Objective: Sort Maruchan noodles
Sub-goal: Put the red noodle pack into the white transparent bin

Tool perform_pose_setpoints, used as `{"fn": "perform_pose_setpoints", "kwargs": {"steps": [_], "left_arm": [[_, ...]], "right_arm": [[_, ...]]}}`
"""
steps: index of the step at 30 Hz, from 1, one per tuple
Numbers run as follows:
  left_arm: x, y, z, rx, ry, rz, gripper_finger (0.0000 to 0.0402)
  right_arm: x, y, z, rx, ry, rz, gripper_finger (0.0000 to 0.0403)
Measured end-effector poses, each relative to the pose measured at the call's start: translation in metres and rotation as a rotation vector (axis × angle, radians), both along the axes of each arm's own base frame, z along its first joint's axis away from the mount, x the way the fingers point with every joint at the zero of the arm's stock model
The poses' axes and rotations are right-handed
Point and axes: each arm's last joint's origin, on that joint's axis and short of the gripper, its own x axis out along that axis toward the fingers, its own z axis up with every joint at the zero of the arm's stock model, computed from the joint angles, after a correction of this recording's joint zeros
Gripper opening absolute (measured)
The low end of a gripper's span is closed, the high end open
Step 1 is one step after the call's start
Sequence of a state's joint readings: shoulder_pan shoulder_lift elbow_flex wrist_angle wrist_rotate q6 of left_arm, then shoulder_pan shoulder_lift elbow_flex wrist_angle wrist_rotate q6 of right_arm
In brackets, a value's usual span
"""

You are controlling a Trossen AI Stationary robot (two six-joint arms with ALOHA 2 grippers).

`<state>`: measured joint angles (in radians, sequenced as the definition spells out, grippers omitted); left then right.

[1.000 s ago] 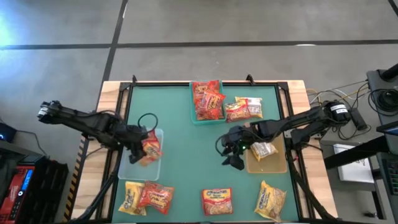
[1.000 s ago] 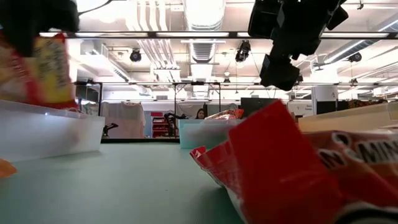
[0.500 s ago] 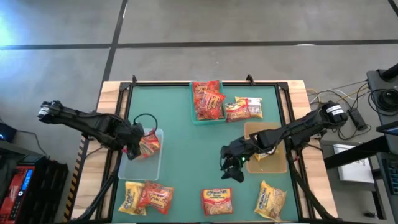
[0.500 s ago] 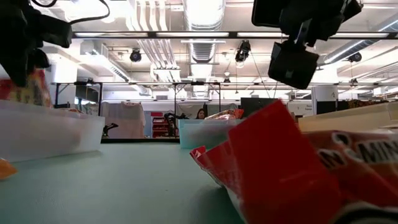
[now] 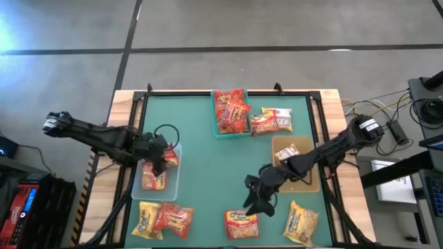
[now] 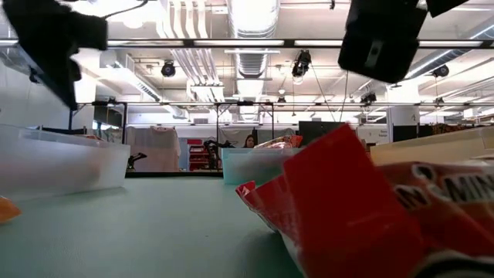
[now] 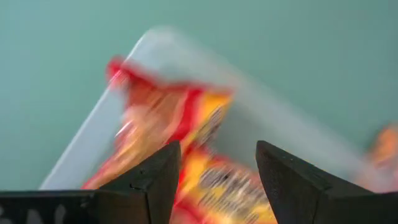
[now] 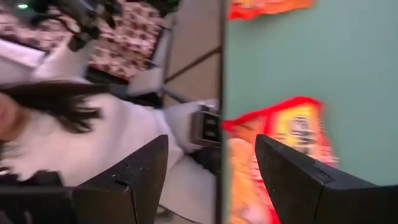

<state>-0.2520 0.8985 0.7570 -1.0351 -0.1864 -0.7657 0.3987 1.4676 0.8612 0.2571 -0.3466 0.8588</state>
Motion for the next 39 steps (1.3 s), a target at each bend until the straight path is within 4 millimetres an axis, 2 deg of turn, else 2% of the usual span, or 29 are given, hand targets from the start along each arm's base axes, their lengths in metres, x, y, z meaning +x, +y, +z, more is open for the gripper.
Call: {"fn": "perform_pose_setpoints", "kwargs": {"steps": [3, 7, 11, 20, 28, 39], "left_arm": [[0.017, -0.005, 0.003, -0.009, -0.127, -0.034, 0.0194], [0.039, -0.011, 0.003, 0.012, -0.228, -0.105, 0.0194], [0.054, -0.014, -0.006, 0.034, -0.223, -0.132, 0.0194], [0.082, -0.032, -0.030, 0.038, -0.203, -0.179, 0.0194], [0.091, -0.046, -0.042, 0.036, -0.194, -0.226, 0.0194], [0.092, -0.052, -0.037, 0.016, -0.251, -0.237, 0.0194]], "right_arm": [[0.002, 0.014, -0.004, 0.041, -0.025, 0.025, 0.0231], [0.005, 0.030, -0.018, 0.047, 0.027, 0.039, 0.0231], [0.013, 0.045, -0.028, 0.057, 0.078, 0.053, 0.0231], [0.031, 0.082, -0.025, 0.109, 0.092, 0.213, 0.0231], [0.043, 0.090, -0.038, 0.020, 0.247, 0.220, 0.0231], [0.050, 0.095, -0.049, 0.010, 0.279, 0.231, 0.0231]]}}
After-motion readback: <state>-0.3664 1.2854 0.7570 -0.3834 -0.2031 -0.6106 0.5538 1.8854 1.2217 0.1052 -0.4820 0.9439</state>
